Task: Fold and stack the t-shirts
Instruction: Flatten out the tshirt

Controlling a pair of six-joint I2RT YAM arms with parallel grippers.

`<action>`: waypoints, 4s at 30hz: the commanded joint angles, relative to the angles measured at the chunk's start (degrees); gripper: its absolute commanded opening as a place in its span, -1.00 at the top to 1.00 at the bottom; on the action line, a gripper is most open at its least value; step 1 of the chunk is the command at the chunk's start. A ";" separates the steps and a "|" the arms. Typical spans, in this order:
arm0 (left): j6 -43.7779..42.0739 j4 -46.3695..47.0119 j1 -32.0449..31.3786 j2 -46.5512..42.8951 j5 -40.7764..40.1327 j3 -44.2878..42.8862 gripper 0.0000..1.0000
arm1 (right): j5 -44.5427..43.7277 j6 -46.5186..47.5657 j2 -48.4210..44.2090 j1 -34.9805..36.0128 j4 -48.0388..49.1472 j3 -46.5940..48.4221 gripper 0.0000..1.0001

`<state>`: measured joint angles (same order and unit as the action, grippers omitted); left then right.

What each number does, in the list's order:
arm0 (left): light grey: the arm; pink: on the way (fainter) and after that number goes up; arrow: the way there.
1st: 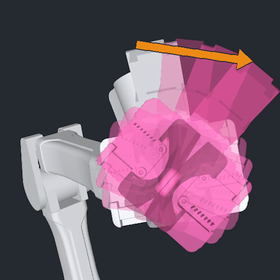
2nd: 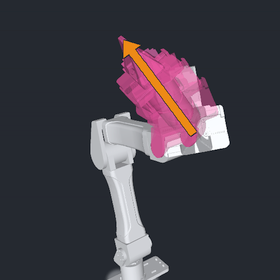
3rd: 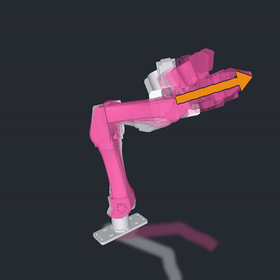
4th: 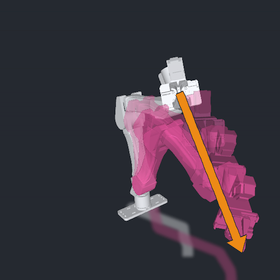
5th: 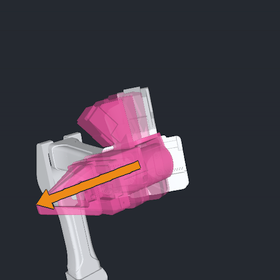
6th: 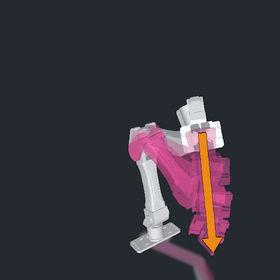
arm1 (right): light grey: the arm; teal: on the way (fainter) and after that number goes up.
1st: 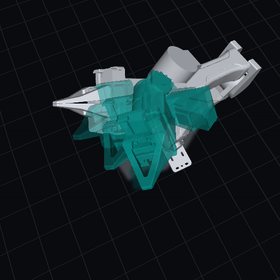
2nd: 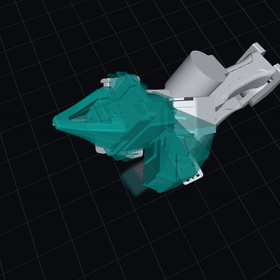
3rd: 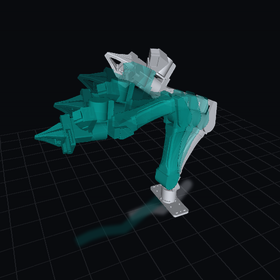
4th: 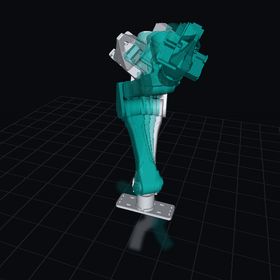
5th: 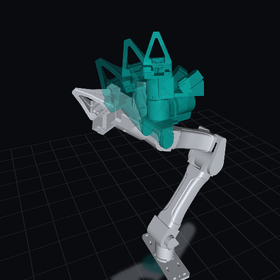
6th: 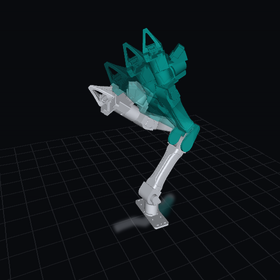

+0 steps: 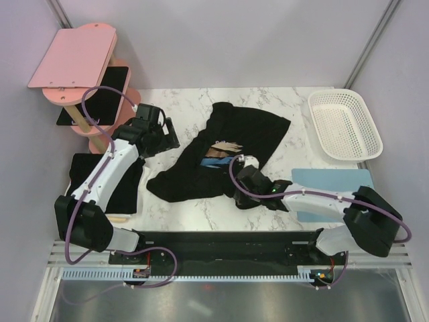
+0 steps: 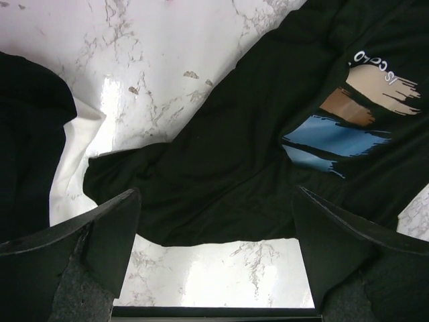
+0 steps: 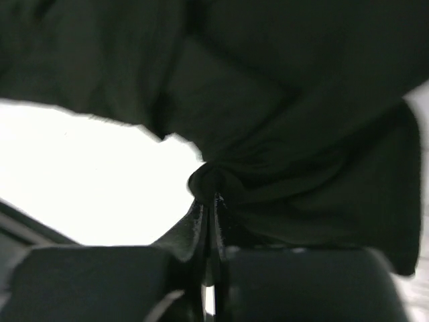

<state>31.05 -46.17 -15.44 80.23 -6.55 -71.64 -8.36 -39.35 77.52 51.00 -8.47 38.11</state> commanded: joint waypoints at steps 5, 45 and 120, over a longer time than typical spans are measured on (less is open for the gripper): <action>-2.30 1.43 -0.20 1.24 2.32 -2.28 -0.99 | -3.20 2.08 4.23 7.80 6.63 9.87 -0.33; -0.91 11.19 -26.66 24.63 -3.91 -2.72 0.73 | 20.75 10.35 45.09 -34.65 3.02 57.87 -0.65; 11.23 -17.20 -23.41 -0.42 -25.09 11.34 0.96 | 36.93 -2.84 74.80 -30.88 9.88 86.97 0.22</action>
<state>41.36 -63.72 -38.98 80.18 -29.61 -60.51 30.06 -43.68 151.96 19.77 1.54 123.07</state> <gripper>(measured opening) 0.025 0.535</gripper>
